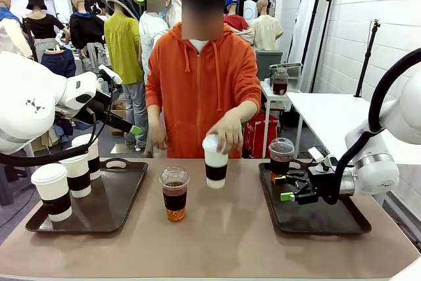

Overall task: Distribute the coffee onto the tray.
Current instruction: Pick up another iced Americano from the middle of the table and place it on the right Handle tray.

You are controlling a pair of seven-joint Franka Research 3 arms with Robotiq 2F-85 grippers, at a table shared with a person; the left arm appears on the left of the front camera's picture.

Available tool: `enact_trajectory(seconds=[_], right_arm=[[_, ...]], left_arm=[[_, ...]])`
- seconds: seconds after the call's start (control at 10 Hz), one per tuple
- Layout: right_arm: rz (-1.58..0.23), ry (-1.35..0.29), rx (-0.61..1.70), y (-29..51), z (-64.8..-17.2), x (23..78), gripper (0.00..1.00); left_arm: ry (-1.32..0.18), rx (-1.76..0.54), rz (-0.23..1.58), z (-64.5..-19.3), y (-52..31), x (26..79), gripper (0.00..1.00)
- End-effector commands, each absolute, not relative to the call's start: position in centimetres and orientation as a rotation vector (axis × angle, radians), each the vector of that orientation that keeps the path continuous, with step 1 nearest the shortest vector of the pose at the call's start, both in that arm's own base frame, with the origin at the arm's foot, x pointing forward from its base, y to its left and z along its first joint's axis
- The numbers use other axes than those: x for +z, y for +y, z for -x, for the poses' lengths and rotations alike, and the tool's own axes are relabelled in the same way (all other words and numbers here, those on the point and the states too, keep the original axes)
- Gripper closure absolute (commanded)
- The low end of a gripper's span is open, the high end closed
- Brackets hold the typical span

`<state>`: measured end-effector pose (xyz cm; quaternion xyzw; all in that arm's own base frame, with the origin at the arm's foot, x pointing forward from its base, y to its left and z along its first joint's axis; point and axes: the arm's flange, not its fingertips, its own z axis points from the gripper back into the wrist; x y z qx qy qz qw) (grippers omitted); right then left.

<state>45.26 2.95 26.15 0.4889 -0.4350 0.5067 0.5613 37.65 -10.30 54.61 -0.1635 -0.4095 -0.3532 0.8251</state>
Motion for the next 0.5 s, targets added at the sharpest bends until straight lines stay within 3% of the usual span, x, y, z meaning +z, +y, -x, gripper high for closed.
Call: enact_trajectory(seconds=[0.0, 0.4], right_arm=[[-1.152, -1.025, 1.195, 2.98, -45.26, 26.19, 0.00], [-1.152, -1.025, 1.195, 2.98, -45.26, 26.19, 0.00]], left_arm=[[-0.868, -0.750, 0.354, -37.67, -10.22, 54.51, 0.00], [-0.868, -0.750, 0.354, -37.67, -10.22, 54.51, 0.00]])
